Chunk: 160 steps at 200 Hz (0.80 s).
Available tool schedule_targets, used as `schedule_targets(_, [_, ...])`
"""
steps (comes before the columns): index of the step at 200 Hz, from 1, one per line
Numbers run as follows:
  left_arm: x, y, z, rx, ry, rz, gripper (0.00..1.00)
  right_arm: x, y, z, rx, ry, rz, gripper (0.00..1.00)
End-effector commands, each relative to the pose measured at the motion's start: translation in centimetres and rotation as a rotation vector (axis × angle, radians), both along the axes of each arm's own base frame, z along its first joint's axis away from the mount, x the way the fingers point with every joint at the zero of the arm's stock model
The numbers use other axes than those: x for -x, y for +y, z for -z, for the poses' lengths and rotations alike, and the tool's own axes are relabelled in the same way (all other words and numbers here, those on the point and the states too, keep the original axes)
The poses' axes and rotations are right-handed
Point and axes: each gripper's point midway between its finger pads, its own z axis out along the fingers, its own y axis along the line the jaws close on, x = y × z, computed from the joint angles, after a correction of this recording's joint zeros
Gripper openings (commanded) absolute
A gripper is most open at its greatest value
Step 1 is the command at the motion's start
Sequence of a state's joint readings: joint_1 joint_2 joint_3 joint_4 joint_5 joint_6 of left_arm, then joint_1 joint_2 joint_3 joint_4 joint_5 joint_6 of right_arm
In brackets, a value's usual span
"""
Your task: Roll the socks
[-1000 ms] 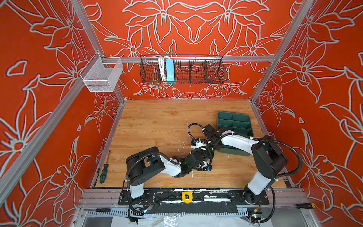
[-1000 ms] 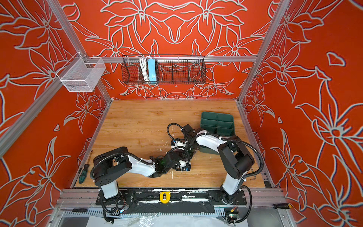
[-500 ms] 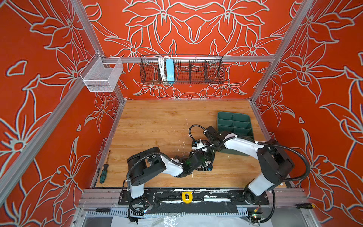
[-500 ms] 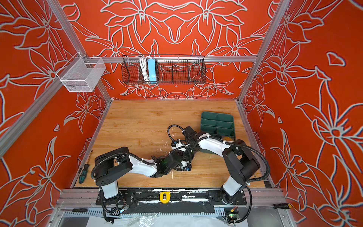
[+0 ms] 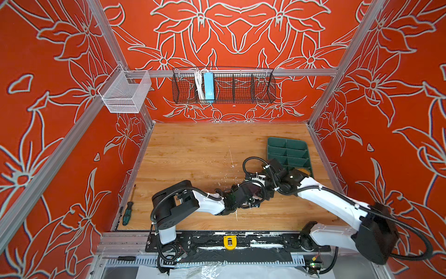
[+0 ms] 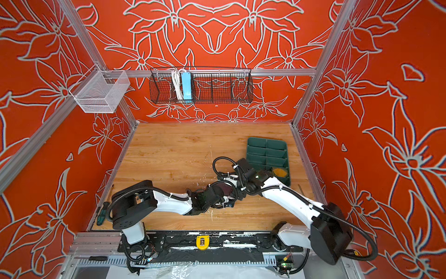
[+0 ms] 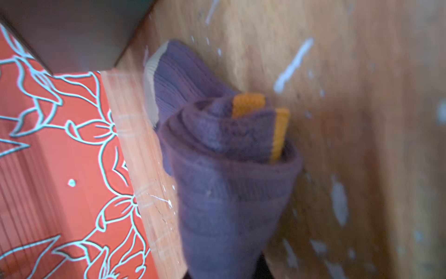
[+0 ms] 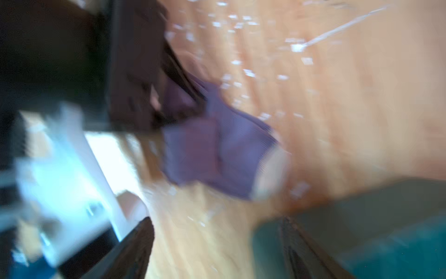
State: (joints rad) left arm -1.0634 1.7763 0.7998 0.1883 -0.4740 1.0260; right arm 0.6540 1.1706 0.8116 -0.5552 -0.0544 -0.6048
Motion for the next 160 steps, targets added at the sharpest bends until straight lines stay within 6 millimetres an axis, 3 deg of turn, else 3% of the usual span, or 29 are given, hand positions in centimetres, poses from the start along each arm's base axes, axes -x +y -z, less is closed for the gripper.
schedule_targets(1, [2.8, 3.8, 2.4, -0.164, 0.23, -0.035, 0.0, -4.0, -2.5, -5.3, 0.006, -0.306, 0.134, 0.9])
schedule_targets(22, [4.8, 3.9, 1.2, -0.184, 0.455, -0.073, 0.0, -6.5, -4.9, -12.0, -0.09, -0.562, 0.298, 0.95])
schedule_targets(39, [6.3, 3.6, 0.1, -0.203, 0.629, -0.12, 0.0, -6.9, -6.9, -16.5, -0.172, -0.699, 0.418, 0.95])
schedule_targets(58, [8.0, 2.8, -1.0, -0.21, 0.83, -0.216, 0.0, -6.0, -8.4, -19.3, -0.229, -0.775, 0.478, 0.94])
schedule_targets(74, [9.0, 1.5, -1.7, -0.2, 0.992, -0.292, 0.0, -4.4, -8.4, -19.3, -0.263, -0.748, 0.445, 0.93])
schedule_targets(97, [9.3, -1.5, -1.9, -0.157, 1.176, -0.415, 0.0, -1.6, -7.4, -16.4, -0.238, -0.639, 0.296, 0.91])
schedule_targets(118, [8.6, -3.0, -0.8, -0.18, 1.234, -0.509, 0.0, 0.1, -8.0, -14.6, -0.188, -0.612, 0.243, 0.91])
schedule_targets(140, [8.1, -3.6, -0.3, -0.148, 1.251, -0.534, 0.0, 0.8, -10.5, -14.5, -0.128, -0.614, 0.337, 0.91])
schedule_targets(160, [7.2, -3.1, -0.7, -0.091, 1.241, -0.559, 0.0, 1.2, -13.5, -16.8, -0.214, -0.603, 0.604, 0.97])
